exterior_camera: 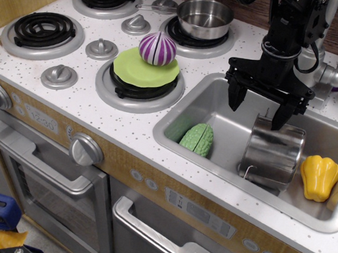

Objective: Flip pot upright in sink

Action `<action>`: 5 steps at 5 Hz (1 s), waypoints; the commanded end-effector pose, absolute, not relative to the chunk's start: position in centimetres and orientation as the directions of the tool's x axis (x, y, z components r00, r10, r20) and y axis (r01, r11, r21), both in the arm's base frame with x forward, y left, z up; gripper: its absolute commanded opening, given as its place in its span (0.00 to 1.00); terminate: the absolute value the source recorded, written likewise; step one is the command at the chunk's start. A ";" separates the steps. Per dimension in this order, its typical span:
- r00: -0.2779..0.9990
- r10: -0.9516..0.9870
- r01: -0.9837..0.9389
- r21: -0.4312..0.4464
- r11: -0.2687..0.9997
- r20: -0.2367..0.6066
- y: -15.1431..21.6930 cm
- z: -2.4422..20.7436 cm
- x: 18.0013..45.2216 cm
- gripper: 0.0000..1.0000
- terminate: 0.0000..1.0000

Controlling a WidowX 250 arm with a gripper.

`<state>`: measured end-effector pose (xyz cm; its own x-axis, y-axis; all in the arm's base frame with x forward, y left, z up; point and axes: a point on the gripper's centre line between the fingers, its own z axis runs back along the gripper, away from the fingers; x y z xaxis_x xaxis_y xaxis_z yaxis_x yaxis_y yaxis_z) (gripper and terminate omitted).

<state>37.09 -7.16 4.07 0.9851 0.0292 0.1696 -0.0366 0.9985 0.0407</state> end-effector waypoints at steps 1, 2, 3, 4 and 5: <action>0.985 0.029 -0.037 0.041 0.999 0.170 -7.2 4.1 37.1 1.00 0.00; 0.964 0.081 -0.065 -0.072 0.995 0.255 -7.2 4.3 37.1 1.00 0.00; 0.936 0.108 -0.070 -0.123 0.990 0.334 -7.2 4.4 37.0 1.00 0.00; 0.895 0.152 -0.073 -0.199 0.977 0.419 -7.1 4.5 37.0 1.00 0.00; 0.848 0.148 -0.038 -0.220 0.975 0.509 -7.2 4.3 37.0 1.00 0.00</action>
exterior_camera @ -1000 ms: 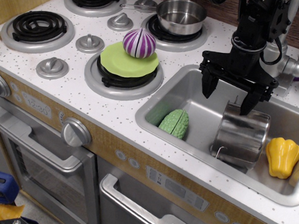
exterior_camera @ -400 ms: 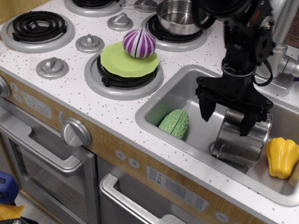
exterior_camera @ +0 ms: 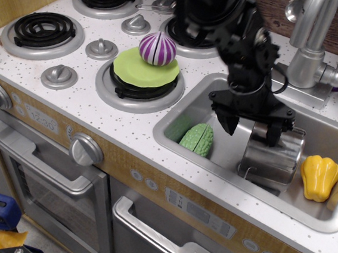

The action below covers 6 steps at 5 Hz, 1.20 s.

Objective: Flip pot upright in sink

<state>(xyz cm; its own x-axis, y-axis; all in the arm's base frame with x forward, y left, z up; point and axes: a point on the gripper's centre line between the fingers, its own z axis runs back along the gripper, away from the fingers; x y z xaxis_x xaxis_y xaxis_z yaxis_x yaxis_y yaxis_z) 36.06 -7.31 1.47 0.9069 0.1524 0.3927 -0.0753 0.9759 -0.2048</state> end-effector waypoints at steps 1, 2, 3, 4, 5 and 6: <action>0.812 0.153 -0.003 -0.259 0.966 0.563 -8.0 4.5 37.4 1.00 0.00; 0.798 0.178 0.011 -0.309 0.951 0.575 -8.3 4.4 37.6 1.00 0.00; 0.807 0.234 -0.016 -0.378 0.926 0.541 -9.0 4.5 37.8 1.00 0.00; 0.808 0.307 -0.055 -0.455 0.889 0.502 -9.9 4.3 38.1 1.00 0.00; 0.801 0.376 -0.087 -0.532 0.842 0.465 -10.4 3.8 38.1 1.00 0.00; 0.792 0.415 -0.085 -0.592 0.802 0.448 -10.3 3.6 37.8 1.00 0.00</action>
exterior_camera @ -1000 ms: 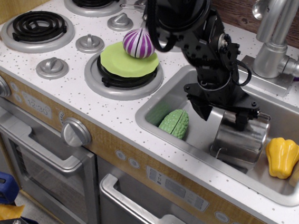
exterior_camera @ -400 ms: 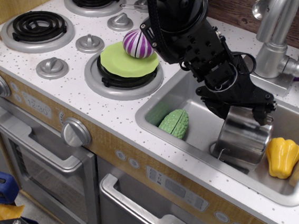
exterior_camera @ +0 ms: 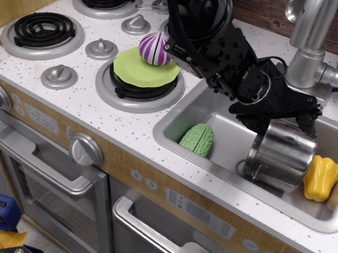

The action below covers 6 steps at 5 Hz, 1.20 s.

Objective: Flip pot upright in sink

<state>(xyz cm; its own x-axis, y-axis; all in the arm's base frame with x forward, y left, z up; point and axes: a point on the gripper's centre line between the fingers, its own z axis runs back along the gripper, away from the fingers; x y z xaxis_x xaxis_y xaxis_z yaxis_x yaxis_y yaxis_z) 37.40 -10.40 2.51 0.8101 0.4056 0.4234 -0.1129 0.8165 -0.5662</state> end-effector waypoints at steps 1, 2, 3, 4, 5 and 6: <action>0.768 0.446 -0.087 -0.615 0.784 0.460 -10.8 3.0 37.7 1.00 0.00; 0.745 0.480 -0.100 -0.633 0.767 0.464 -11.4 2.8 37.9 1.00 0.00; 0.752 0.479 -0.104 -0.636 0.764 0.453 -10.9 3.2 37.9 0.00 0.00; 0.766 0.472 -0.087 -0.657 0.749 0.437 -9.7 3.9 37.8 0.00 0.00; 0.783 0.450 -0.112 -0.614 0.781 0.430 -10.1 3.8 38.0 0.00 0.00; 0.822 0.399 -0.136 -0.539 0.831 0.407 -10.2 3.9 38.1 0.00 0.00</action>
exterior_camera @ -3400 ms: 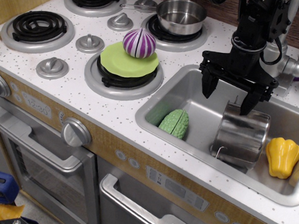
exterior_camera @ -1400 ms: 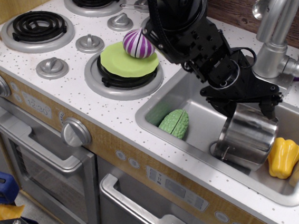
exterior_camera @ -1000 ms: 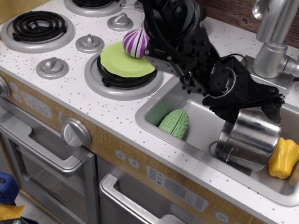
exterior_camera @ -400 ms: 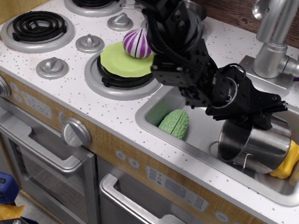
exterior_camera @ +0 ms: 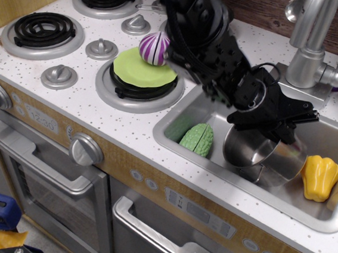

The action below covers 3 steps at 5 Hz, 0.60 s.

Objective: Flip pot upright in sink

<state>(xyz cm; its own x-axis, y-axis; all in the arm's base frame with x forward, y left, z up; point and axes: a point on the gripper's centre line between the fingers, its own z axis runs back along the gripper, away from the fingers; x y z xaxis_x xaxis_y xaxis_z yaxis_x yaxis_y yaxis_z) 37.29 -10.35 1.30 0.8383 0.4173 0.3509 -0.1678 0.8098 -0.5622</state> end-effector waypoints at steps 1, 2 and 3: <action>0.861 0.346 -0.150 -0.463 0.873 0.374 -10.3 3.8 38.3 0.00 0.00; 0.875 0.325 -0.163 -0.413 0.896 0.359 -10.6 3.5 38.4 0.00 0.00; 0.900 0.287 -0.178 -0.325 0.929 0.327 -10.9 3.2 38.5 0.00 0.00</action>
